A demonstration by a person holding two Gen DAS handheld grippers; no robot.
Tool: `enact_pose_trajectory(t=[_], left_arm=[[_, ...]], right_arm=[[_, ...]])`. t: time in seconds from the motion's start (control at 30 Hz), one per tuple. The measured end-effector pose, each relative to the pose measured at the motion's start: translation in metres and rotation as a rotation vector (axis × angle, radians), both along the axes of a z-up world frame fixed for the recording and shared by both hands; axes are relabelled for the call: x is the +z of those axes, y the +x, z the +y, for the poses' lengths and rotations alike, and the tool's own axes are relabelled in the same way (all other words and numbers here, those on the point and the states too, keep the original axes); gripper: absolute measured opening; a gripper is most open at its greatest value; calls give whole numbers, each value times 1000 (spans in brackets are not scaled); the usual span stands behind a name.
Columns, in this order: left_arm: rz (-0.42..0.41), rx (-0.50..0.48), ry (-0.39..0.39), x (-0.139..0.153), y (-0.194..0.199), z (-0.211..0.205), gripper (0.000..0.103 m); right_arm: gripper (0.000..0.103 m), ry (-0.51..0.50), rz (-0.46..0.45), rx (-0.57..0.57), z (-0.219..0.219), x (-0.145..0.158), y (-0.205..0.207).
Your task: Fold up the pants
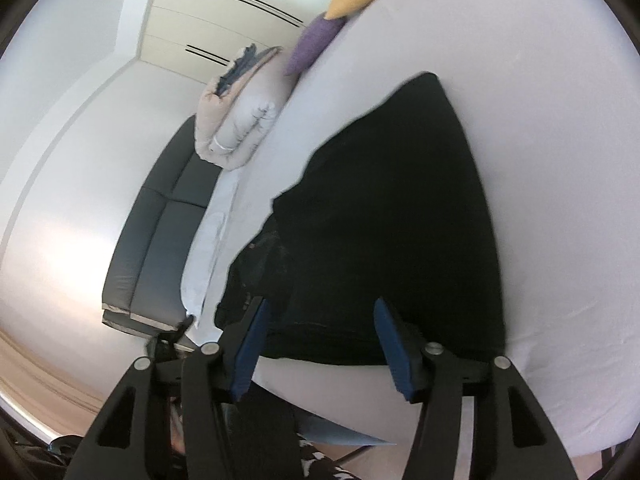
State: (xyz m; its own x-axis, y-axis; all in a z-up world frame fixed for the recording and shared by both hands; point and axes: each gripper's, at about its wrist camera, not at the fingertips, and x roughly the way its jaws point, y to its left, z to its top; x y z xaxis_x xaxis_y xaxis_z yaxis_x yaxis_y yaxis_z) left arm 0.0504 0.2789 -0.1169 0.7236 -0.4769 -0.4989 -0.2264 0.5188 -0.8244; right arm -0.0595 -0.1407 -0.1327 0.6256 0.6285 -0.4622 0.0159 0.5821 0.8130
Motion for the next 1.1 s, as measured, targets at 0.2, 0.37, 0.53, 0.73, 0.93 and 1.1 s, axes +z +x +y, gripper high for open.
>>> enact_pose_trajectory(t=[0.2,0.37,0.53,0.73,0.93,1.1], left_arm=[[12,35,-177,-31,12,12,101],[3,54,-273,-45,29,32,101],[29,34,-246,-41,33,37,47],[31,14,-142,-37,29,36,22],[-38,-34,93,4,35,14,18],[-58,-56,198,18,38,0,16]], right_arm=[[57,57,-53,15,2,19,7],[49,51,-67,49,14,28,22],[33,-25,-21,87,35,29,62],[25,-121,53,199,82,25,119],[24,-169,106,294,134,6,168],[0,-229,200,282,144,-25,185]])
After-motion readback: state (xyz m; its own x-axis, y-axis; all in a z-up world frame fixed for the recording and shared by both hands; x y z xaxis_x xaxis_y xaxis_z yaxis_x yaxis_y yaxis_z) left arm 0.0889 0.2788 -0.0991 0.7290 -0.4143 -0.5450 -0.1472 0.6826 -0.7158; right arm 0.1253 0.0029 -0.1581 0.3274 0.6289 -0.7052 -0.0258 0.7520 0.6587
